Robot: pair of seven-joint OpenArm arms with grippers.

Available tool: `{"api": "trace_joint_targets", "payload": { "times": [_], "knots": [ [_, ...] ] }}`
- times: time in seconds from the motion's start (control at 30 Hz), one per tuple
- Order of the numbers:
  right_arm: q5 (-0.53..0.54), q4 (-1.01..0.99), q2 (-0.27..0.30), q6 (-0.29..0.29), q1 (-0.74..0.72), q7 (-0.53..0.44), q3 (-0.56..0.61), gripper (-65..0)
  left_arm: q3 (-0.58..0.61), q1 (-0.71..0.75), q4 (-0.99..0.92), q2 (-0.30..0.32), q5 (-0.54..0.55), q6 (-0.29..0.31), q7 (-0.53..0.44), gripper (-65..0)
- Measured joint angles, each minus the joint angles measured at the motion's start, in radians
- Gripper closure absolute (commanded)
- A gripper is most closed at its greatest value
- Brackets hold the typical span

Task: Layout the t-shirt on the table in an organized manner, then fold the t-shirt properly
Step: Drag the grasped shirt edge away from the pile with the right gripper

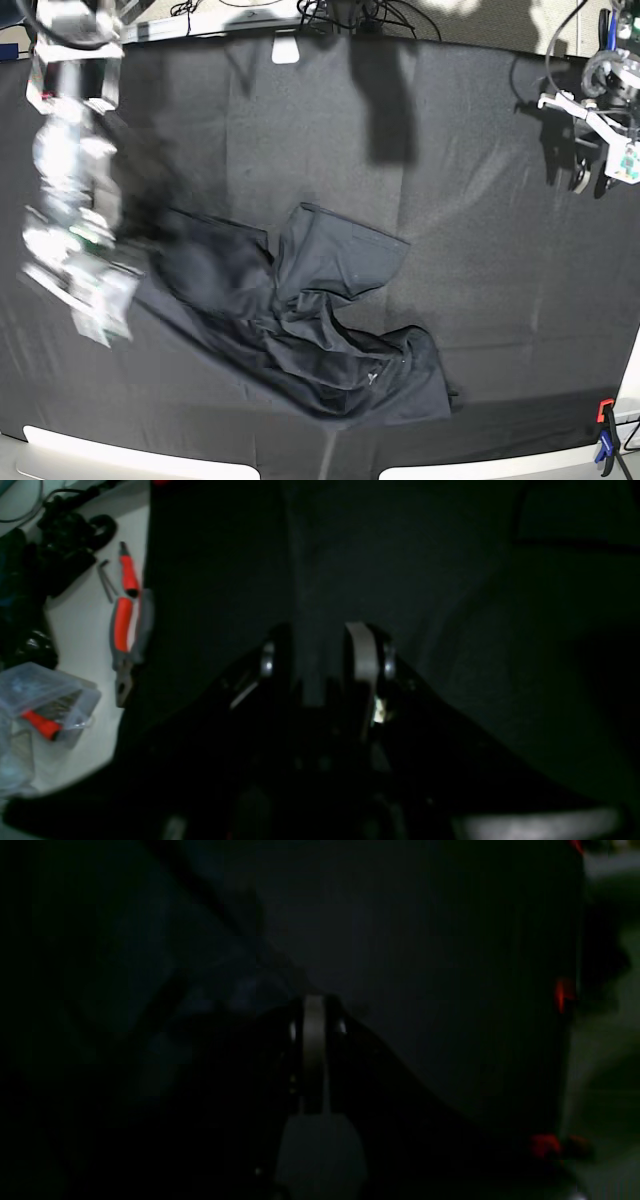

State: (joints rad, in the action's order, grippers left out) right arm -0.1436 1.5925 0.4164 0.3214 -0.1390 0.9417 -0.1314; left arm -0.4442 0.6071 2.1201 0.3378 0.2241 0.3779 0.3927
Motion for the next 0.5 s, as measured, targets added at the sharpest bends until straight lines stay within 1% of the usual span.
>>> {"api": "trace_joint_targets", "payload": {
  "times": [0.1, 0.2, 0.37, 0.47, 0.5],
  "knots": [
    [0.006, 0.0, 0.034, -0.002, 0.061, -0.041, -0.1, 0.0, 0.0, 0.0, 0.0, 0.0, 0.039, 0.0, 0.0, -15.9],
    [0.064, 0.0, 0.056, 0.0, 0.107, -0.052, -0.179, 0.0, 0.0, 0.0, 0.0, 0.001, 0.042, 0.001, 0.0, -15.9],
    [0.074, 0.0, 0.072, 0.0, 0.108, -0.057, -0.271, 0.0, 0.0, 0.0, 0.0, 0.001, 0.051, 0.0, 0.0, -15.9],
    [0.11, 0.0, 0.091, -0.001, 0.109, -0.049, -0.304, 0.0, 0.0, 0.0, 0.0, 0.001, 0.136, 0.001, -0.001, -15.9],
    [0.158, 0.0, 0.1, -0.001, 0.108, -0.025, -0.314, -0.7, 0.0, -0.001, 0.0, 0.001, 0.156, 0.017, 0.0, -15.9]
  ]
}}
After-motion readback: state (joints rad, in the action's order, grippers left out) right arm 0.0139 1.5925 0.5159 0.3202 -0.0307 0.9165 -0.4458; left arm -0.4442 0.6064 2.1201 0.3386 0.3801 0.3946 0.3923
